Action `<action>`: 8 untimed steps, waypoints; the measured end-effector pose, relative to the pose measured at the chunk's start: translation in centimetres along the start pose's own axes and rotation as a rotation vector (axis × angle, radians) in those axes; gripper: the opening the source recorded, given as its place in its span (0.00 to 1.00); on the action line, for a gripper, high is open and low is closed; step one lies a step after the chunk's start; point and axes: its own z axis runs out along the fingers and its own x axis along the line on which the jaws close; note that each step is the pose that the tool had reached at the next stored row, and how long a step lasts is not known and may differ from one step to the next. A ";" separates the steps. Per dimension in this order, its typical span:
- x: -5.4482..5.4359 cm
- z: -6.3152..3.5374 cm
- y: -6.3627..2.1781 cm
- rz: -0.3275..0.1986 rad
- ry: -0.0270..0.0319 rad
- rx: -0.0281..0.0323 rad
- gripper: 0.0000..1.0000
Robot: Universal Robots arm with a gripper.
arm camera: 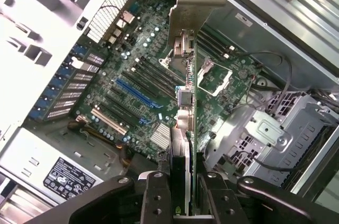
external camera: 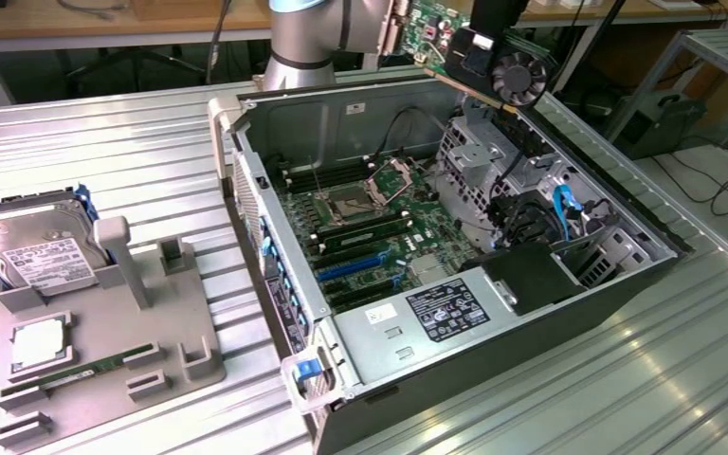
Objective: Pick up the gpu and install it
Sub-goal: 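Insert the gpu into the slot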
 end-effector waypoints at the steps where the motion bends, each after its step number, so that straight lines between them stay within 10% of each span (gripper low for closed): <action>1: 0.0 0.00 0.00 -0.008 0.0002 -0.0003 0.27; 8: 0.0 0.01 -0.04 -0.073 0.0019 -0.0021 0.27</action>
